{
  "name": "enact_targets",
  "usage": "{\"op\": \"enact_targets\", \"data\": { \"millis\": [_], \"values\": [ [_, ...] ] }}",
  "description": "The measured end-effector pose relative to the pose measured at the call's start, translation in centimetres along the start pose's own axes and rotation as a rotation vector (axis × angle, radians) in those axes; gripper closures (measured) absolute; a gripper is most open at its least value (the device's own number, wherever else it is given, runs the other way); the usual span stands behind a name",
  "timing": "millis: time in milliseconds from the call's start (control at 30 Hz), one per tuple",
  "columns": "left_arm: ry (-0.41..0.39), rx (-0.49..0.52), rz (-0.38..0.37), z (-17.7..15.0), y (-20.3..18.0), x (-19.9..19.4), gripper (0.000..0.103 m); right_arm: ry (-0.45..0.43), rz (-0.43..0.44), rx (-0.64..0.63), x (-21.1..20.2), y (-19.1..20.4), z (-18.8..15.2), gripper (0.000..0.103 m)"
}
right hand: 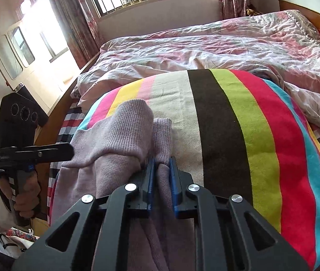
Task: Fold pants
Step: 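Pinch the cuff with the left gripper and release it onto the pile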
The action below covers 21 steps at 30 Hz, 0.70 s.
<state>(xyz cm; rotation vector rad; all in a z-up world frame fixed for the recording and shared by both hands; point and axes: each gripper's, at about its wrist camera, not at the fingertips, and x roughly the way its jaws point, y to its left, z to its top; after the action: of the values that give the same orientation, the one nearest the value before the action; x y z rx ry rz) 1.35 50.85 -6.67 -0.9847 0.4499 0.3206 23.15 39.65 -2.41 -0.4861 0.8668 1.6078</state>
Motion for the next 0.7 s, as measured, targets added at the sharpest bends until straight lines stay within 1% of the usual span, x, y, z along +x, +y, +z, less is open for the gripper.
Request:
{"op": "enact_targets", "data": {
  "millis": [33,100,167,233,267,300,333,367,400,433,467,500,533,567,600,633,700],
  "values": [
    [-0.009,0.024,0.002,0.1,-0.5,-0.1,0.093,-0.018,-0.011,0.0,-0.5,0.2,0.1,0.091],
    [-0.059,0.08,0.02,0.4,-1.6,-1.2,0.093,-0.054,-0.025,-0.017,-1.7,0.9,0.9,0.091],
    [-0.087,0.09,0.044,0.7,-1.9,-1.9,0.093,-0.065,-0.034,-0.048,-2.2,1.7,1.8,0.091],
    [-0.075,0.075,0.088,0.8,-1.2,-1.6,0.093,-0.042,-0.063,-0.07,-1.4,1.9,2.4,0.091],
    [-0.052,0.067,0.117,0.7,-0.7,-1.1,0.092,-0.009,-0.07,-0.074,-0.4,1.8,2.3,0.09],
    [-0.023,0.061,0.14,0.6,-0.1,-0.4,0.09,0.04,-0.084,-0.079,0.7,1.6,2.0,0.088],
    [-0.014,0.059,0.15,0.4,0.5,-0.2,0.082,0.062,-0.111,-0.086,1.4,1.5,1.6,0.081],
    [-0.02,0.053,0.138,0.4,0.8,-0.4,0.078,0.054,-0.113,-0.076,1.2,1.2,1.3,0.076],
    [-0.025,0.05,0.137,0.4,0.8,-0.8,0.074,0.044,-0.098,-0.055,0.5,0.8,1.0,0.076],
    [-0.04,0.059,0.154,0.5,0.7,-1.4,0.062,0.027,-0.105,-0.049,-0.6,0.4,0.8,0.075],
    [-0.07,0.074,0.193,0.6,0.3,-2.0,0.047,0.011,-0.13,-0.057,-1.8,0.1,0.3,0.075],
    [-0.106,0.09,0.239,0.7,-0.1,-2.7,0.044,0.008,-0.138,-0.061,-3.0,-0.4,-0.2,0.075],
    [-0.142,0.114,0.278,0.8,-0.7,-3.5,0.044,0.014,-0.133,-0.059,-4.2,-0.9,-0.8,0.075],
    [-0.175,0.152,0.296,1.0,-1.6,-4.1,0.044,0.026,-0.129,-0.062,-5.2,-1.3,-1.6,0.075],
    [-0.194,0.198,0.295,1.1,-2.7,-4.5,0.044,0.047,-0.124,-0.071,-6.0,-1.6,-2.6,0.075],
    [-0.194,0.243,0.275,1.1,-3.9,-4.7,0.044,0.075,-0.113,-0.082,-6.5,-1.8,-3.5,0.076],
    [-0.147,0.346,0.209,1.2,-6.4,-3.7,0.044,0.11,-0.06,-0.092,-7.4,-1.7,-5.5,0.076]
  ]
}}
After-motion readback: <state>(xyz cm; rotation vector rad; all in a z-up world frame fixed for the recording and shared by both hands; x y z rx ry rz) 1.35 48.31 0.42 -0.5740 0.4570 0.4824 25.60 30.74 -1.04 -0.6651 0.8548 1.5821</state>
